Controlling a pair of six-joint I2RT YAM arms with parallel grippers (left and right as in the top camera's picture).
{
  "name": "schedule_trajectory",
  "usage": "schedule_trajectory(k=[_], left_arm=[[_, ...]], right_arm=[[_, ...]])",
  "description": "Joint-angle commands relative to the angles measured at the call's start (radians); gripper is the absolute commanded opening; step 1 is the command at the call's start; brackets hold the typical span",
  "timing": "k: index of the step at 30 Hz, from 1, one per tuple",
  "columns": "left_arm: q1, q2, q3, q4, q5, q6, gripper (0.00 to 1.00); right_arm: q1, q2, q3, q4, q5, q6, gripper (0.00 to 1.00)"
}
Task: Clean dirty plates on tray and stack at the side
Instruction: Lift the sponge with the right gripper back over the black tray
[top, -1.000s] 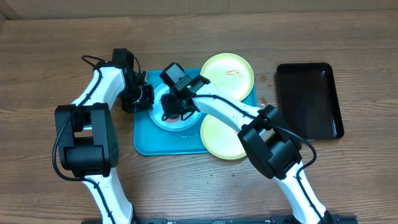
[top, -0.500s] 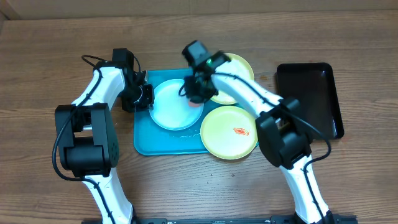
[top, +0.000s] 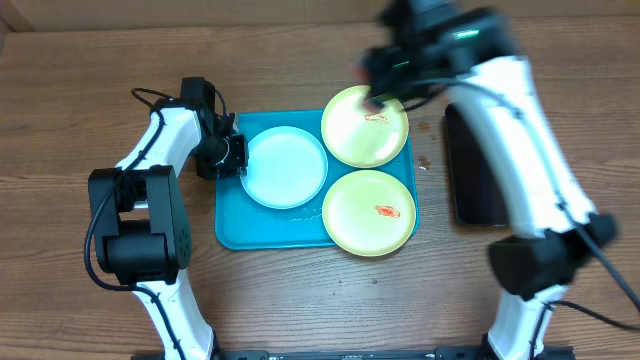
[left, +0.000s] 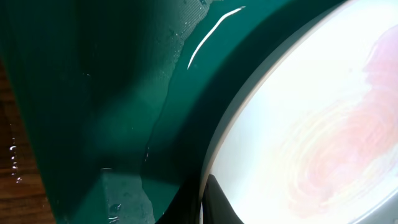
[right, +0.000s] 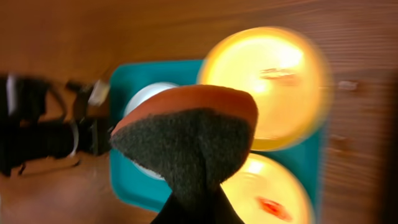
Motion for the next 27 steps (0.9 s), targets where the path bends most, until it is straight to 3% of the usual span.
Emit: schedule_trajectory(k=[1, 7, 13, 19, 27], left_arm=[[-0.005, 0.030, 0.000, 0.016, -0.011, -0.006, 0.04], [-0.005, 0.030, 0.000, 0.022, -0.011, -0.007, 0.04], [-0.007, 0.030, 0.000, 0.022, -0.011, -0.007, 0.04], [-0.007, 0.029, 0.001, 0.021, -0.010, 0.013, 0.04], [-0.007, -0.053, 0.045, -0.047, -0.082, 0.016, 0.04]], right_arm=[[-0.132, -0.030, 0.013, -0.065, 0.039, -0.008, 0.04], [-0.285, -0.018, -0.035, -0.152, 0.162, -0.006, 0.04], [-0.366, -0.016, -0.241, -0.084, 0.200, 0.000, 0.04], [-0.369, -0.016, -0.413, 0.015, 0.174, -0.042, 0.04], [-0.366, -0.016, -0.428, 0.032, 0.151, -0.053, 0.04]])
